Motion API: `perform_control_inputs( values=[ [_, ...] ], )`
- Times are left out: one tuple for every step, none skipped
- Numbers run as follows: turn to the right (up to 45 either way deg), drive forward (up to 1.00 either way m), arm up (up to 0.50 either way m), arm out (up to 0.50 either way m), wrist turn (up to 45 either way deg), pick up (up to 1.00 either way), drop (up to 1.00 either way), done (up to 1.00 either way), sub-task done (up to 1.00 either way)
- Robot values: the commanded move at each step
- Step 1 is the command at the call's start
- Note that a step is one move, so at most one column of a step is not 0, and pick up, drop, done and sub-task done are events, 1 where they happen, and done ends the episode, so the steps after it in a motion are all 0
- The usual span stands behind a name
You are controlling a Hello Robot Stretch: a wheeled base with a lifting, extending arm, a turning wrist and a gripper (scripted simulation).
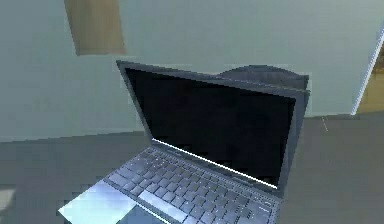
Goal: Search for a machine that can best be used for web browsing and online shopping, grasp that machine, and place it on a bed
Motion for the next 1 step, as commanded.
perform_control_inputs(
  values=[
    [39.0, 0.0, 0.0, 0.0, 0.0, 0.0, 0.0, 0.0, 0.0]
  ],
)
